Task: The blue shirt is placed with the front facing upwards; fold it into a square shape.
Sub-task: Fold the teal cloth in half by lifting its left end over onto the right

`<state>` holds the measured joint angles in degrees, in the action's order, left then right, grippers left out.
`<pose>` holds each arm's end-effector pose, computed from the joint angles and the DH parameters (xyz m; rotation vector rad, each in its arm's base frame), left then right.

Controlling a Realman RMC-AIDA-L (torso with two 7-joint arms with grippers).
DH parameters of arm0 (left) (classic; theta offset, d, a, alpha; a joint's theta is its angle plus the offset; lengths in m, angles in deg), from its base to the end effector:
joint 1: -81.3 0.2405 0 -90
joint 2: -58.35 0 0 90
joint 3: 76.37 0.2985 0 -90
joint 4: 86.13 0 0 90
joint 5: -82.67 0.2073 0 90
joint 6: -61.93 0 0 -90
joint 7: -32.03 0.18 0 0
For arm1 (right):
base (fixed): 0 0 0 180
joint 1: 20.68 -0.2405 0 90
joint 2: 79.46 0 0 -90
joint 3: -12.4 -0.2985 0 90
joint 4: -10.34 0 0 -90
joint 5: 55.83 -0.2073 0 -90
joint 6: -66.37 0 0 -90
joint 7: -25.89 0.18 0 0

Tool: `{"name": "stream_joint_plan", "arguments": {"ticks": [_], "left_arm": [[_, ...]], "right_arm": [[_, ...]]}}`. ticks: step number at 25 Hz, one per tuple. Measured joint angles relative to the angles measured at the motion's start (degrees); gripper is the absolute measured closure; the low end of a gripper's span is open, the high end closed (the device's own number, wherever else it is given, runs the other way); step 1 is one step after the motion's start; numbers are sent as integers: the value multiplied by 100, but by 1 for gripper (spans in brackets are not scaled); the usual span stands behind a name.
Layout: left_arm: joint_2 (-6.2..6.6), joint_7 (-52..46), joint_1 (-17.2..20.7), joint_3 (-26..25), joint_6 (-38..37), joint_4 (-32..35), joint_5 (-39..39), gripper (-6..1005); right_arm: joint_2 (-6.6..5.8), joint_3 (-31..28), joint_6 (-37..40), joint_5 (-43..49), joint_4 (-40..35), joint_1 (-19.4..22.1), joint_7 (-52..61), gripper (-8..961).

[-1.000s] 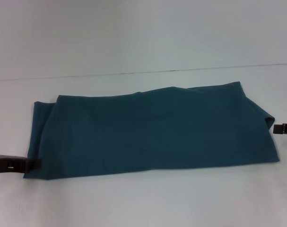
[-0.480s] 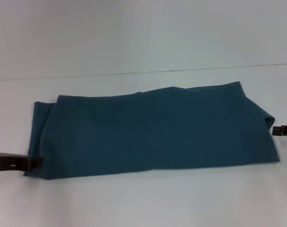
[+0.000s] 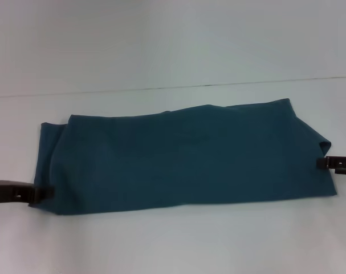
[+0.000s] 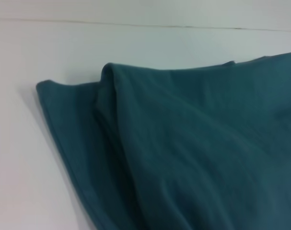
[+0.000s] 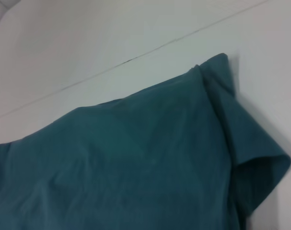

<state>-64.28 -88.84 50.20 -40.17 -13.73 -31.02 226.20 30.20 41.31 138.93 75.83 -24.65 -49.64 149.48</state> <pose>-0.3392 0.3895 -0.0258 -2.2875 -1.3141 -0.1441 0.4049 0.3835 0.0340 -1.9859 1.6472 0.4192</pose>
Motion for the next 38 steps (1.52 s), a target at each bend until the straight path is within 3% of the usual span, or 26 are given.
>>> {"name": "stream_joint_plan", "arguments": {"ticks": [15, 26, 32, 38], "left_arm": [[-35, -42, 6, 0, -80, 201, 24, 999], [-32, -42, -2, 0, -74, 169, 41, 999], [-32, -42, 6, 0, -75, 169, 43, 999], [-32, -42, 5, 0, -78, 165, 43, 1000]], "right_arm": [[-15, 0, -26, 9, 2, 18, -2, 223], [15, 155, -164, 9, 204, -41, -18, 251], [91, 270, -135, 9, 205, -94, -21, 267], [70, 294, -13, 9, 192, -111, -26, 282]]}}
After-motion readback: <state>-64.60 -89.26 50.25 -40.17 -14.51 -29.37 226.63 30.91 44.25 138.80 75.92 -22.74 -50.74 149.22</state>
